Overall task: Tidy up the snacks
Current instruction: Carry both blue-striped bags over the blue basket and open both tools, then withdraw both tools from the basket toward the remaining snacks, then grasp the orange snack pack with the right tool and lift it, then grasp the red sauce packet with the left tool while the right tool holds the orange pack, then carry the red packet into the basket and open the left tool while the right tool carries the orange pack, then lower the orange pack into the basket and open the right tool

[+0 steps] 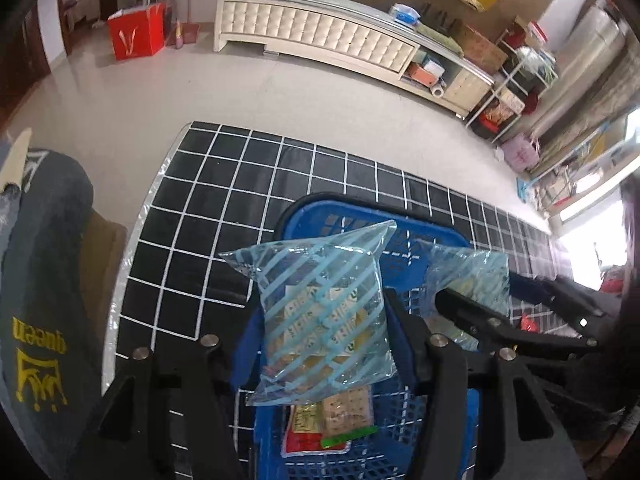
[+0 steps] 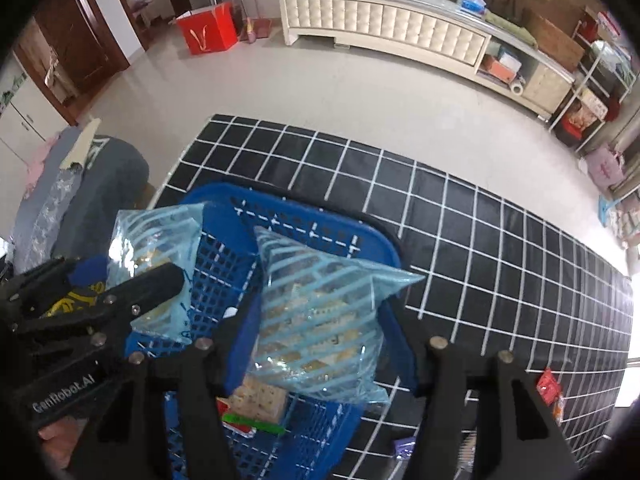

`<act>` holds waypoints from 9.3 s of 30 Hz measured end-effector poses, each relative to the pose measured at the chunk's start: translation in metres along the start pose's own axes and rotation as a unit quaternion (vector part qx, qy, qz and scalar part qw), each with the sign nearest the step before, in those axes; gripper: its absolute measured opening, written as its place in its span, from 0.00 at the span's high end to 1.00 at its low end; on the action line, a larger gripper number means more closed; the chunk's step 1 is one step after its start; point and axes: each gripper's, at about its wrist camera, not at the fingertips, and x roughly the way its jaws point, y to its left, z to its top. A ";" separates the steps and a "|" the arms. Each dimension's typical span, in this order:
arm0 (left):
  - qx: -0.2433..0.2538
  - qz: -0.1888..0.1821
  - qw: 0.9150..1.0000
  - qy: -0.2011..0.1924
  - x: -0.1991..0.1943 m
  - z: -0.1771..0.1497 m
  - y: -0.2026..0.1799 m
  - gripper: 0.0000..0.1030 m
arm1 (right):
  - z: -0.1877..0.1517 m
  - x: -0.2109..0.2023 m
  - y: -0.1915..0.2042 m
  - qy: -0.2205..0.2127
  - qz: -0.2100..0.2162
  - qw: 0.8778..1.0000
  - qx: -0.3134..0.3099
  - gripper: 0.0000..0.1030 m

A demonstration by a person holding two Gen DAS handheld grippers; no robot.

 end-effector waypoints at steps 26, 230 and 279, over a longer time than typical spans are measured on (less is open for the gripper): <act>-0.001 0.000 0.999 -0.045 -0.066 -0.028 -0.019 0.37 | -0.033 -0.059 -0.019 -0.047 -0.033 0.998 0.028 0.06; 0.166 -0.001 0.986 -0.023 -0.047 -0.118 -0.194 0.82 | -0.162 -0.118 -0.165 -0.054 0.045 0.996 0.046 0.85; 0.108 0.035 0.993 0.011 -0.061 -0.129 -0.047 0.60 | -0.104 -0.059 -0.017 -0.016 0.095 0.994 -0.043 0.85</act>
